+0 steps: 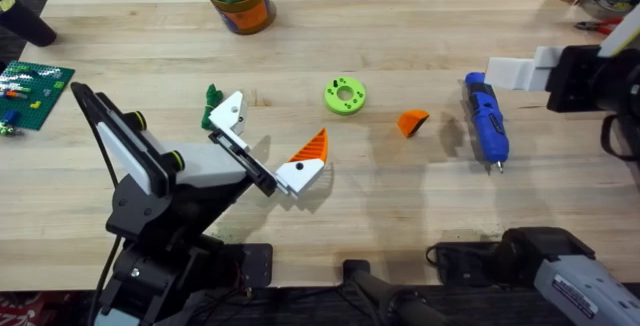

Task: Pick up the gripper from the table and insert it into the empty holder that is missing its gripper. Then pick up a screw, insert it into the mounting hole, and use the screwdriver to tighten it. Finally, clean up the table by picking up the vegetable and placing it into the bucket.

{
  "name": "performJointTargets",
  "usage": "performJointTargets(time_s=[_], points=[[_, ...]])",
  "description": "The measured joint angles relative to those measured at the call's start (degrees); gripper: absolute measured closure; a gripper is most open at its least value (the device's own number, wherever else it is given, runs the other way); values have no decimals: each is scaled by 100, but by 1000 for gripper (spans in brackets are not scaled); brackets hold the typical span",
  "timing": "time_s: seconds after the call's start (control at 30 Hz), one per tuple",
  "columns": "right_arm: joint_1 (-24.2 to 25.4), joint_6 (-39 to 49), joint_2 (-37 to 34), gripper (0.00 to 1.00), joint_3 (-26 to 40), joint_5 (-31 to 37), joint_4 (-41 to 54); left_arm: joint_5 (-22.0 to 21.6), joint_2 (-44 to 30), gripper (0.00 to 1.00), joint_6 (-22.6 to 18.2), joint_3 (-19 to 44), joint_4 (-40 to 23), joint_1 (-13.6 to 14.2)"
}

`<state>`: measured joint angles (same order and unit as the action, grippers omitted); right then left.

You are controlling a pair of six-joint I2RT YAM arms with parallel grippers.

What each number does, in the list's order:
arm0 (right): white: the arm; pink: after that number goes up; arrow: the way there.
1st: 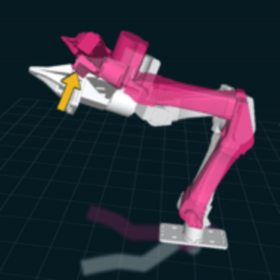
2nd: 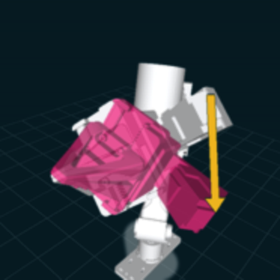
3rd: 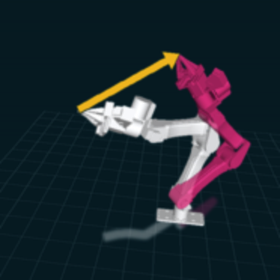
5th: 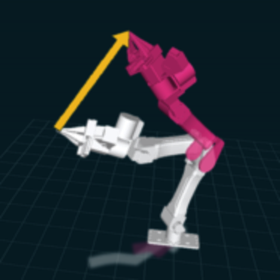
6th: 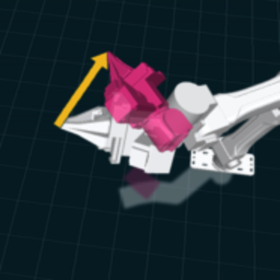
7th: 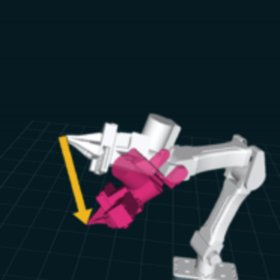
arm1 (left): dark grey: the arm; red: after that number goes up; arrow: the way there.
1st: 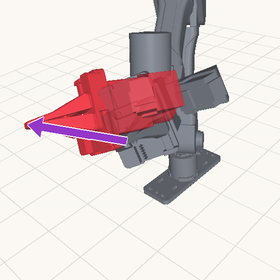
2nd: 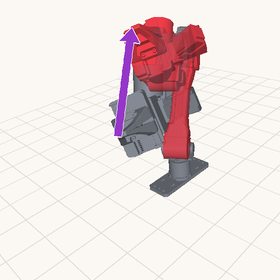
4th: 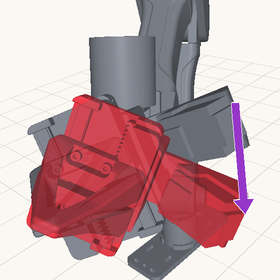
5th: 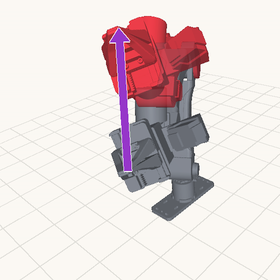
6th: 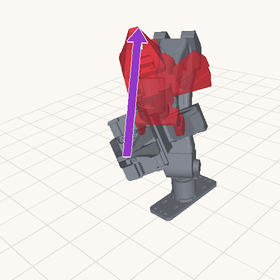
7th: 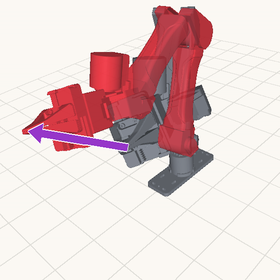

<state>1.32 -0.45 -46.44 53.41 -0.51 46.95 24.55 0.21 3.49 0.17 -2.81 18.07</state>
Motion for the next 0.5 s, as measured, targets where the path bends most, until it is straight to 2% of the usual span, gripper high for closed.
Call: performJointTargets(time_s=[0.5], points=[[-2,2,-6,47,0,-24,89,-13,-25,11,0,12,-13,2]])
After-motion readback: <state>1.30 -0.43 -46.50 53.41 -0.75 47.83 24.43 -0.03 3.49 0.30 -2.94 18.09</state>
